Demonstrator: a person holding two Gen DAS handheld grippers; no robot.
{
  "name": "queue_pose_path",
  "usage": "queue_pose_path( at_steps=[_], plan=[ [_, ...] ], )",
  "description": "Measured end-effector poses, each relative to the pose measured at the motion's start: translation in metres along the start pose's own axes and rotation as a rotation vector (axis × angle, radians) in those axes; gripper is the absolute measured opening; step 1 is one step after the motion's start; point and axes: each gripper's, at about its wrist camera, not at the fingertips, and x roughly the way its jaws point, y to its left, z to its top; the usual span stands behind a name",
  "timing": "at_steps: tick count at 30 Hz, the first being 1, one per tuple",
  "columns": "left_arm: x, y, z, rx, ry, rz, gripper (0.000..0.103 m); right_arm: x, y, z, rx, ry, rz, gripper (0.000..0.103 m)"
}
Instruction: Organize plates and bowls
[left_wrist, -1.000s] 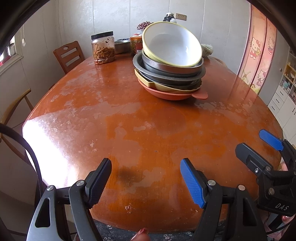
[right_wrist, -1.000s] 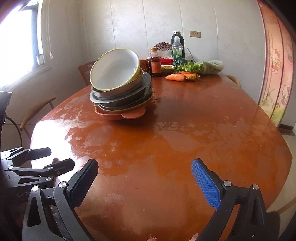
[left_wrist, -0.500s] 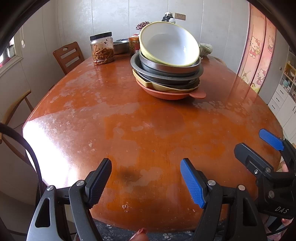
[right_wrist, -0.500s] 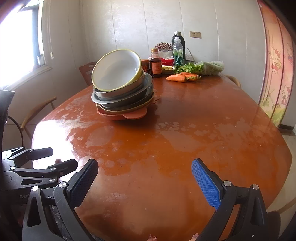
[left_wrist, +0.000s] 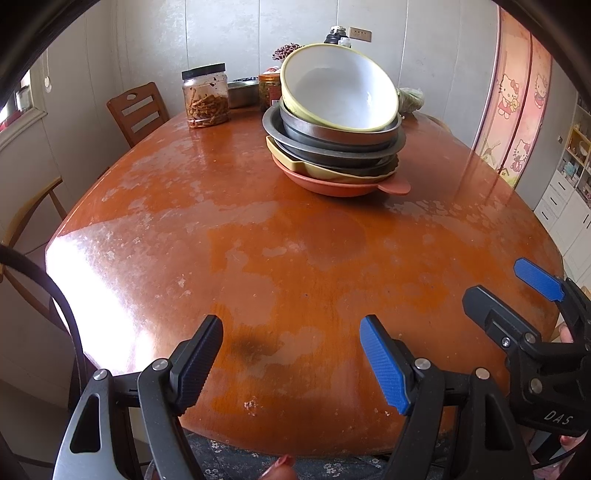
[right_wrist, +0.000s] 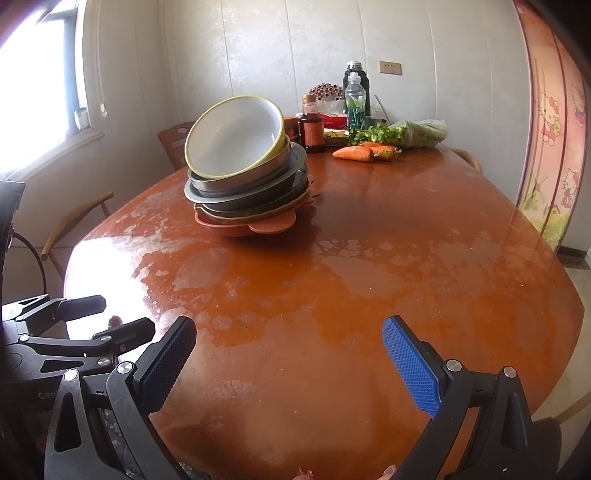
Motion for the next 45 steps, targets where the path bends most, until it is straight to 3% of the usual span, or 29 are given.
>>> queue_pose_path(
  at_steps=[45],
  plan=[
    [-0.0022,0.0053,-0.0052,-0.018,0.003,0.012,0.076,0.0046,0.0044,-0.0057,0.0,0.016,-0.02,0.101]
  ],
)
